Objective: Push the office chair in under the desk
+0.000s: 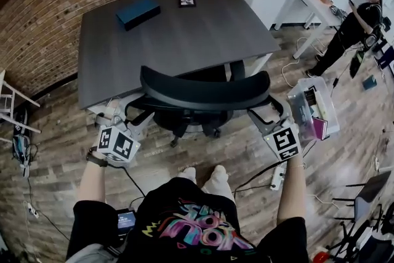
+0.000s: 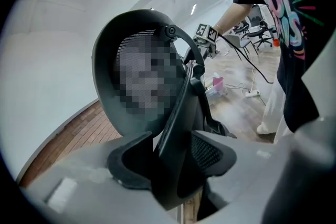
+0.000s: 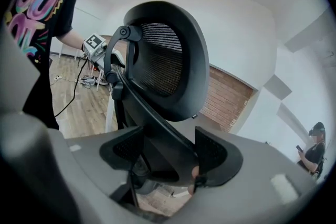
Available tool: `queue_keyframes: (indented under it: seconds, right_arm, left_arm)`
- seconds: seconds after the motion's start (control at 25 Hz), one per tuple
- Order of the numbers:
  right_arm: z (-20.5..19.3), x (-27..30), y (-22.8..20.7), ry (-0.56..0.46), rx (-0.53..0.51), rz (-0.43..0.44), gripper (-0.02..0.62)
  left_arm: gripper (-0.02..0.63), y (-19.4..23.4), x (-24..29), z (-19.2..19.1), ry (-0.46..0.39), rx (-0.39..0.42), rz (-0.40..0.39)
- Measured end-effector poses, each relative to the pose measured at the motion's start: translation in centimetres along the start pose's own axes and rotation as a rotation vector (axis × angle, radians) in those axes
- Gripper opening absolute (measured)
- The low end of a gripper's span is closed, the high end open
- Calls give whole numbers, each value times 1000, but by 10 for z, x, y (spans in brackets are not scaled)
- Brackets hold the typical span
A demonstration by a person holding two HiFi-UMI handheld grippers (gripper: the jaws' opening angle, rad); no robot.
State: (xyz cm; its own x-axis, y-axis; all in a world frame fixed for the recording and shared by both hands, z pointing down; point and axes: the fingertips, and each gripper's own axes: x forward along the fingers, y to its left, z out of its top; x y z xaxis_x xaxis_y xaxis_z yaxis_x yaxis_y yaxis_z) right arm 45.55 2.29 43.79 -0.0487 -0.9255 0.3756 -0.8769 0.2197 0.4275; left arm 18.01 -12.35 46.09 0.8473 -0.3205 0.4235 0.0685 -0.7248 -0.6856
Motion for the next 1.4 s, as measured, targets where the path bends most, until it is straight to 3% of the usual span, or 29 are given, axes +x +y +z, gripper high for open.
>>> queue_keyframes:
  seconds: [0.8,1.16,1.4]
  right_arm:
    - [-4,100,-109,-137,-90,239,302]
    - [-2,133,-134,-167,-117,288,302]
    - [6,149,-136,-183,-112,304,302]
  left_arm:
    - [230,33,63,13,205,-153,162]
    - [235,46,82,10,259,-199,208]
    - [239,56,83,-1,292,-235,199]
